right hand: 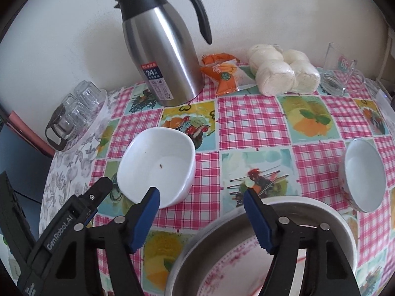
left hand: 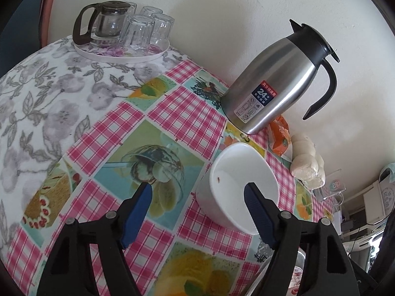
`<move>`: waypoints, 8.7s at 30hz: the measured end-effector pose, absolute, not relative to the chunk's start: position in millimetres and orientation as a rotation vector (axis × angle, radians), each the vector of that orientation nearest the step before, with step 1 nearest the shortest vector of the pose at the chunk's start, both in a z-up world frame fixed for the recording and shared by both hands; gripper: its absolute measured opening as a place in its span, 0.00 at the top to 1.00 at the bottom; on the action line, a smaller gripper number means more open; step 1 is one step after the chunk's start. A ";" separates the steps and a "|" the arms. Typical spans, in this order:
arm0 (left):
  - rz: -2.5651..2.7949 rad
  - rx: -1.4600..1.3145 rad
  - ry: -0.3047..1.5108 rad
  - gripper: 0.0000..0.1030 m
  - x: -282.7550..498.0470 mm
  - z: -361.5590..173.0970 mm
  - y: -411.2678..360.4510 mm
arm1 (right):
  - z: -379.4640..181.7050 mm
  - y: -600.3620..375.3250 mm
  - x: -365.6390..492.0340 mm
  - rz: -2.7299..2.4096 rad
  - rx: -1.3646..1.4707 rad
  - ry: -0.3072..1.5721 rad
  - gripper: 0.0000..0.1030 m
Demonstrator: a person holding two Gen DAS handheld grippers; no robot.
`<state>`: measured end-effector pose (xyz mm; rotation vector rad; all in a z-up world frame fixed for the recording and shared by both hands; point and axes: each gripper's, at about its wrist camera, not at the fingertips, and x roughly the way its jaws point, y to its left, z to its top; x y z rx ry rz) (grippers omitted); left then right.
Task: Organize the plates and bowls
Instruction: 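Move the right tool to the square white bowl rim, then close the right tool on the square white bowl rim and lift, then carry the square white bowl over the steel plate stack with the right tool, then lower the square white bowl into the red-rimmed bowl with the right tool, then open the right tool and release the square white bowl, then move the right tool to the pale blue bowl rim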
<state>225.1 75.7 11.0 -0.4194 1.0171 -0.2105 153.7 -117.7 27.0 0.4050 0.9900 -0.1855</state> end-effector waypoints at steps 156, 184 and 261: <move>-0.473 -0.126 1.108 0.87 58.1 71.4 -60.3 | 49.1 -204.1 -38.9 -0.223 0.615 0.925 0.79; -0.445 -0.169 1.166 0.85 69.5 58.3 -52.5 | 35.3 -203.5 -29.6 -0.232 0.618 0.980 0.72; -0.260 -0.147 0.965 0.06 66.5 98.9 -35.1 | 56.4 -245.9 -45.7 -0.342 0.605 0.860 0.00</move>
